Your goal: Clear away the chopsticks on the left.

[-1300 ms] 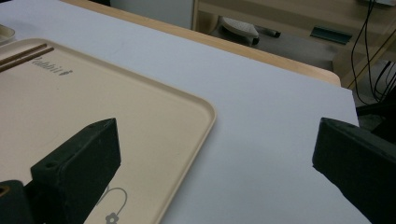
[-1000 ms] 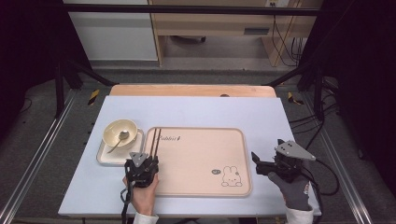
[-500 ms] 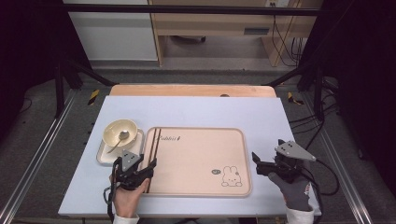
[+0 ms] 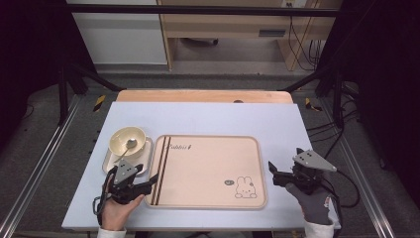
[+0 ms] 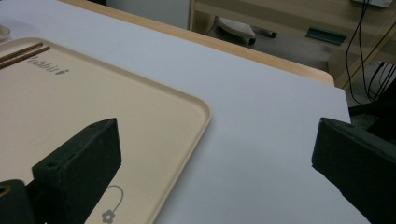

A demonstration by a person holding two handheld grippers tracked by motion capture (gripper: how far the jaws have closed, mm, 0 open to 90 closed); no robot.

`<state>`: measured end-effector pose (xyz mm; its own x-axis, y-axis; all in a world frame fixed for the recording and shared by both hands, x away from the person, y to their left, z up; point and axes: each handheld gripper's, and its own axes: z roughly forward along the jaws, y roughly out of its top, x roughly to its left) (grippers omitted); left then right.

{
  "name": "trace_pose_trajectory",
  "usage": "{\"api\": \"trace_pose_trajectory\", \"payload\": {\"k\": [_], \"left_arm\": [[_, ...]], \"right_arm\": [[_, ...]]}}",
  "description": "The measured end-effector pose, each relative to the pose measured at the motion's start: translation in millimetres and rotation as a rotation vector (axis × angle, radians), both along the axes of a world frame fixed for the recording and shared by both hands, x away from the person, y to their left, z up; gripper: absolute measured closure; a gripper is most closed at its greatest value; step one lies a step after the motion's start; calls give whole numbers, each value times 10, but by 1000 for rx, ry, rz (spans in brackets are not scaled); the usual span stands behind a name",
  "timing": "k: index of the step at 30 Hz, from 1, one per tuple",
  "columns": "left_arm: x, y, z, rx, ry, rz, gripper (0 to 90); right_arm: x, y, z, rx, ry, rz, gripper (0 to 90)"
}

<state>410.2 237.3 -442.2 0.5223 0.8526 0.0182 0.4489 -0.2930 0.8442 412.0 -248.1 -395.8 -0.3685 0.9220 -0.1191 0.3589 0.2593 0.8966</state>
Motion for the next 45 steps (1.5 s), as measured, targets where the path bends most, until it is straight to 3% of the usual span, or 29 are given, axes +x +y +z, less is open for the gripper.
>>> {"api": "trace_pose_trajectory", "payload": {"k": [7, 15, 18, 19, 24, 38, 45], "left_arm": [[10, 140, -58, 38, 19, -9, 311], [-12, 342, -91, 54, 15, 21, 295], [-15, 400, -84, 54, 6, 24, 288], [-37, 407, -79, 28, 10, 44, 286], [-26, 467, -63, 48, -8, 38, 278], [-44, 669, -9, 19, -21, 101, 247], [-69, 763, 61, 20, -47, 132, 230]], "right_arm": [[9, 7, -11, -12, 4, -5, 15], [3, -3, -1, -4, 2, -7, 15], [14, 7, -12, -10, 6, -6, 15], [14, 11, -12, -8, 7, -7, 15], [13, 12, -13, -8, 7, -7, 15], [31, 26, -28, -19, 12, -8, 15], [30, 34, -31, -14, 12, -5, 15]]}}
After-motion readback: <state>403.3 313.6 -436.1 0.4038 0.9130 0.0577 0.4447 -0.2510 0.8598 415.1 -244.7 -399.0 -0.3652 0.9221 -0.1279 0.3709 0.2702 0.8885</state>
